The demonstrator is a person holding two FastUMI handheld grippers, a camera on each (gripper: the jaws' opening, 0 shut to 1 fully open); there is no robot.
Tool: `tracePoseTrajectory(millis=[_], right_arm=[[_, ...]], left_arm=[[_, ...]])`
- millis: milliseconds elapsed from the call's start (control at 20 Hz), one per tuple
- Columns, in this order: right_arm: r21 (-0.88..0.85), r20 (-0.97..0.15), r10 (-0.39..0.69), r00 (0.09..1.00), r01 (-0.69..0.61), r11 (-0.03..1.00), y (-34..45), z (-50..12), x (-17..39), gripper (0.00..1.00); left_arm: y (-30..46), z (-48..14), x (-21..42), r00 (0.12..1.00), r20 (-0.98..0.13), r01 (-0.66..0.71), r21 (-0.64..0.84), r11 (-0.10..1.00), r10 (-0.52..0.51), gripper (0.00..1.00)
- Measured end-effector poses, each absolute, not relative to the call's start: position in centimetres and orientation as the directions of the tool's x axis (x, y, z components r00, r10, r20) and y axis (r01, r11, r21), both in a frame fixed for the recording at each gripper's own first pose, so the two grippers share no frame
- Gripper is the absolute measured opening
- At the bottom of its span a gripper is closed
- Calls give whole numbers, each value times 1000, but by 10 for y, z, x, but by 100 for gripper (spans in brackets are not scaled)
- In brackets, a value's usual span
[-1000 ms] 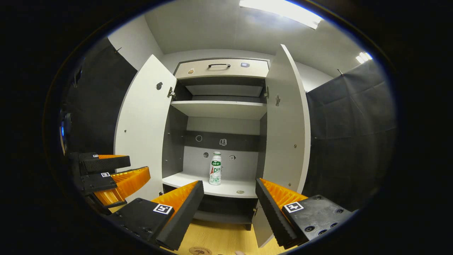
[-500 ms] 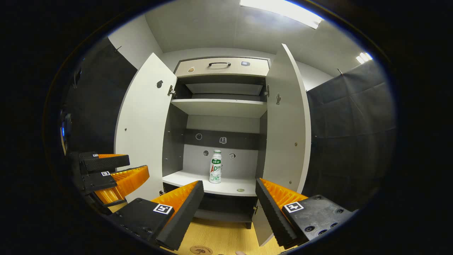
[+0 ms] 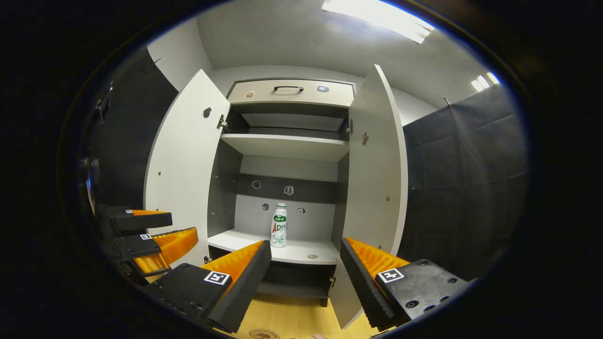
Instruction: Grasp the bottle in the cabinet with the left hand and place it on the coaster, then close the right door with the right hand and the left door with the left hand.
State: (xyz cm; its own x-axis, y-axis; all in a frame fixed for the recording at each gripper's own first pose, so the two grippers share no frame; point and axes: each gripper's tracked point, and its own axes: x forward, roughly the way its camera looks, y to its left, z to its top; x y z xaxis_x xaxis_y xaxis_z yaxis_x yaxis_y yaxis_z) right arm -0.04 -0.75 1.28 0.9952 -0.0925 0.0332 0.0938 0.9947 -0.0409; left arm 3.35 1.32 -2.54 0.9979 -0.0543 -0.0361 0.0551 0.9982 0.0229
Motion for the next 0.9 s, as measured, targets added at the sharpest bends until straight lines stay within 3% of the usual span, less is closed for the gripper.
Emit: tracePoseTrajectory(millis=[250,550,900], right_arm=[[-56,69,-29,997,33,998,-10,11,39,97],[-70,27,92,995,-90,994,-5,-17,94,98],[-44,-11,139,990,-139,989,-6,-37,129,98]], left_arm=[[10,-51,122,998,-41,41,17,999,-40,95],[11,-78,237,999,-44,14,14,1000,-13,95],[-5,-99,317,998,-46,36,18,999,-35,95]])
